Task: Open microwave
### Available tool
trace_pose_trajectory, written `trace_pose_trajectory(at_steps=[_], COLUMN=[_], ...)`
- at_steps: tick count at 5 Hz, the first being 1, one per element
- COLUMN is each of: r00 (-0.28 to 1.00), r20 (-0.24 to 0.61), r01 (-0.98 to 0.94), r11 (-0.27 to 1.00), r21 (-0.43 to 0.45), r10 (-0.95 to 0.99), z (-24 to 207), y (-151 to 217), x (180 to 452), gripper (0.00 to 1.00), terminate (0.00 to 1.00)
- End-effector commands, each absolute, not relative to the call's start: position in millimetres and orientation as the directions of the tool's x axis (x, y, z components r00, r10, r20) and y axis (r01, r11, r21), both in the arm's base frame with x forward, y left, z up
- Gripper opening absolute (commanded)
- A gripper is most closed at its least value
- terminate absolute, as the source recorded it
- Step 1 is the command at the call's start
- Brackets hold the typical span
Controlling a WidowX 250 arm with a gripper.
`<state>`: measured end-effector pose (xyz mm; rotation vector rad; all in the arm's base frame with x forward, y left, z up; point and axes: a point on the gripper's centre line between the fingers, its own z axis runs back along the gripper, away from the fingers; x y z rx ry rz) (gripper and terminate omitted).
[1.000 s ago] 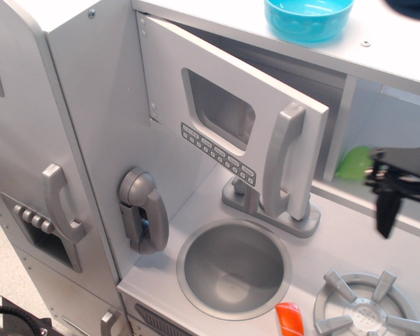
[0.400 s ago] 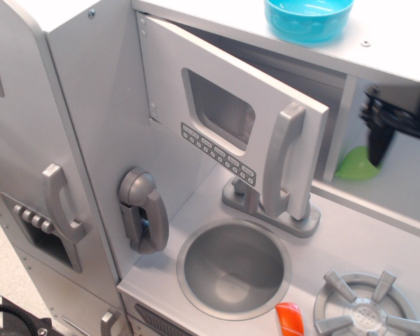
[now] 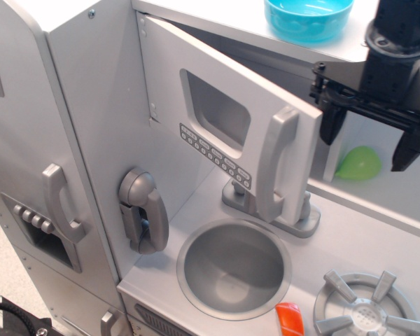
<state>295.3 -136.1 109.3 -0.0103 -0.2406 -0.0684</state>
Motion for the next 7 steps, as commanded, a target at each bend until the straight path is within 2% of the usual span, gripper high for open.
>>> trace_pose_trajectory(at_steps=[1,3,4,5,6,7], r00=[0.953,0.96,0.969,0.966,0.969,0.976], r20=[0.284,0.268,0.236,0.248,0.246,0.217], r01=[0.11,0.086,0.079,0.073,0.04,0.031], r11=[0.994,0.996,0.997,0.997,0.999,0.998], r21=[0.005,-0.005,0.007,0.016,-0.016,-0.047], r10=[-0.107,-0.081,-0.079,-0.075,-0.034,-0.02], z=[134,133,123,125,143,155], y=[-107,-47,-15,3,9,0], x=[261,227,217,214,218,220], gripper=[1.0,1.0,1.0,1.0,1.0,1.0], terminate=[0.0,0.0,0.0,0.0,0.0,0.0])
